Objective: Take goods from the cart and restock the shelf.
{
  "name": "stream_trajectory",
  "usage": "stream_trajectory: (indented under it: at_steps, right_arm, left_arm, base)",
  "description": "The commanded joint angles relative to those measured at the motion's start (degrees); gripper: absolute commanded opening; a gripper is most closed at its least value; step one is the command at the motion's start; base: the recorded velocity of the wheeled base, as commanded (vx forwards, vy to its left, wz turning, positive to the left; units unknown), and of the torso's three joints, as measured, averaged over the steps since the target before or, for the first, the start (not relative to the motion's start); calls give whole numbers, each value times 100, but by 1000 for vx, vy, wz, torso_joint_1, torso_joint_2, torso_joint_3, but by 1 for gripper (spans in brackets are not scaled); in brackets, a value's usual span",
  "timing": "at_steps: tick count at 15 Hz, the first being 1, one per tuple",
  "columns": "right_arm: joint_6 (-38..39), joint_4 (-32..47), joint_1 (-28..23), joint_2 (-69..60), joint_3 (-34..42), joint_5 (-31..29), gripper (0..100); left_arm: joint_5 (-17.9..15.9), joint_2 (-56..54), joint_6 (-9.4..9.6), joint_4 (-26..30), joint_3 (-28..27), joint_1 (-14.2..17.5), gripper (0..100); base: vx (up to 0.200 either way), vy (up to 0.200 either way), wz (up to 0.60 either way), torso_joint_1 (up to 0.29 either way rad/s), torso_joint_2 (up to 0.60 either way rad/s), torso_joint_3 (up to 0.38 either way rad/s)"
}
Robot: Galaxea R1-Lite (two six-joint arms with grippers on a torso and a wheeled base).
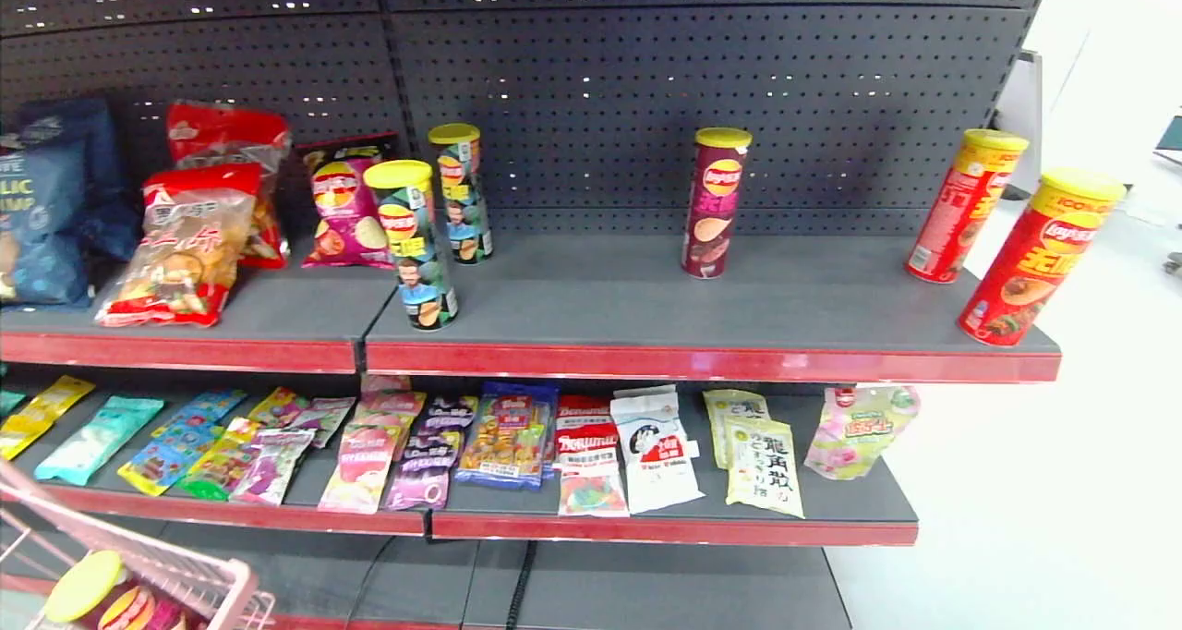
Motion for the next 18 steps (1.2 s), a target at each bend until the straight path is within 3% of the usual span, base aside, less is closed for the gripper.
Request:
stream_trajectory:
  at_steps: [1, 12, 16, 18]
  right_arm:
    - [-2, 1, 4, 2, 2, 2, 100]
    - [7, 1, 4, 2, 2, 2, 100]
    - [16, 1, 4, 2, 2, 2, 100]
    - [25, 1, 4, 2, 2, 2, 100]
  left_arm:
    - [3, -3, -1, -3, 1, 1, 100]
    - [3, -3, -1, -3, 1, 1, 100]
    - [3, -3, -1, -3, 1, 1, 100]
    - [3, -3, -1, -3, 1, 1, 100]
  base:
    - [0, 0, 600, -7, -7, 2]
    - [0, 0, 600, 5, 4, 4]
    - [0, 0, 0, 0, 0, 0]
    - [0, 0, -600, 2, 2, 2]
